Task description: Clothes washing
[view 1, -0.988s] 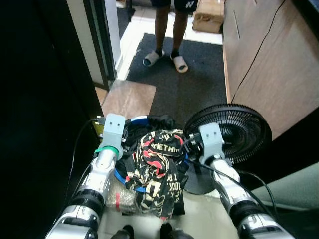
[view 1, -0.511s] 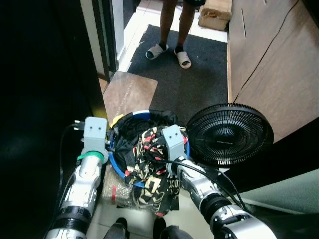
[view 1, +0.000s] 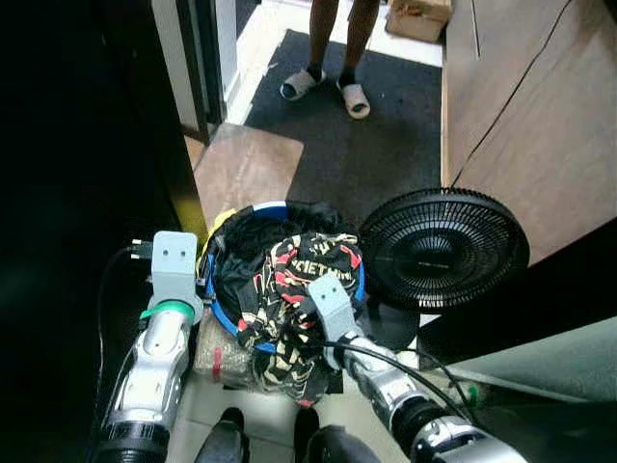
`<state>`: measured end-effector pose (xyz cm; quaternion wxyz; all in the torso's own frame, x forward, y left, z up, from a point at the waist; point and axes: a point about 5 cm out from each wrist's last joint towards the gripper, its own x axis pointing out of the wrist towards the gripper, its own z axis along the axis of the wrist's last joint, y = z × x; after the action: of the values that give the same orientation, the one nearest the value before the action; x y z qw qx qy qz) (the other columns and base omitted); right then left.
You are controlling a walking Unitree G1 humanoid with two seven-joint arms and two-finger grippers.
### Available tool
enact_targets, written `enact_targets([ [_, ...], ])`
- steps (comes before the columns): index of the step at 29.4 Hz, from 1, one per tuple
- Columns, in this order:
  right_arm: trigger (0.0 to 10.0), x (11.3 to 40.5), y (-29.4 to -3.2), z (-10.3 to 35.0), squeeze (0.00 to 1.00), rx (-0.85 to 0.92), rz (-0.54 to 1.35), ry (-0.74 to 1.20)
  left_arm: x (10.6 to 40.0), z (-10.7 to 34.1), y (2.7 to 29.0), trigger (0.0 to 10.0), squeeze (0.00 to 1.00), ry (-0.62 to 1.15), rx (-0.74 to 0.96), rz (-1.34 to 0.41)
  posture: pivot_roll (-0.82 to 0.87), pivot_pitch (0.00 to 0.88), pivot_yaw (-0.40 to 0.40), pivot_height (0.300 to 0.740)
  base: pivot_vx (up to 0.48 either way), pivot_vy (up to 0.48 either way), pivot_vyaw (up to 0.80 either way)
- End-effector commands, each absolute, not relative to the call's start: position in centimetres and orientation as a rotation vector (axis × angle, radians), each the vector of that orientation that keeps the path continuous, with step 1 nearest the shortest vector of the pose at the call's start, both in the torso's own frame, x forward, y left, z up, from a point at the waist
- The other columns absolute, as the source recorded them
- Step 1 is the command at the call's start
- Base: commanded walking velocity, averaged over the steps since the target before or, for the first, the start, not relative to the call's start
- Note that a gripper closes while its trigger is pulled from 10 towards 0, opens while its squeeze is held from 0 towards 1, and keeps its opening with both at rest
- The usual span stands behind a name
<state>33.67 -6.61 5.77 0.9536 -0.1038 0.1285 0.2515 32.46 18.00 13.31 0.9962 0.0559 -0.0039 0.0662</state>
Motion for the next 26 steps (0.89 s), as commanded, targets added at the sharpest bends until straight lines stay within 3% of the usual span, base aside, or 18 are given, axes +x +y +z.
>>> enact_targets([
  [1,10.0,32.8,-7.9,4.2,0.00,-0.221,0.467,0.318,31.8,12.0,17.8,10.0,0.00,0.054,0.111,0.117,0.17,0.418,-0.049,0.740,0.000,0.000,0.00],
  [6,10.0,32.9,-9.1,3.9,0.00,-0.235,0.419,0.327,31.4,12.0,18.0,10.0,0.00,0.068,0.119,0.113,0.17,0.449,-0.034,0.740,0.000,0.000,0.00],
  [8,0.0,32.7,-9.3,3.7,0.00,-0.242,0.406,0.331,31.1,12.0,18.2,10.0,0.00,0.079,0.122,0.116,0.18,0.462,-0.029,0.740,0.000,0.000,0.00],
  [26,0.0,33.0,-10.1,5.0,0.00,-0.123,0.355,0.200,30.5,12.0,18.4,10.0,0.00,0.110,0.129,0.119,0.17,0.464,-0.012,0.740,0.000,0.000,0.00],
])
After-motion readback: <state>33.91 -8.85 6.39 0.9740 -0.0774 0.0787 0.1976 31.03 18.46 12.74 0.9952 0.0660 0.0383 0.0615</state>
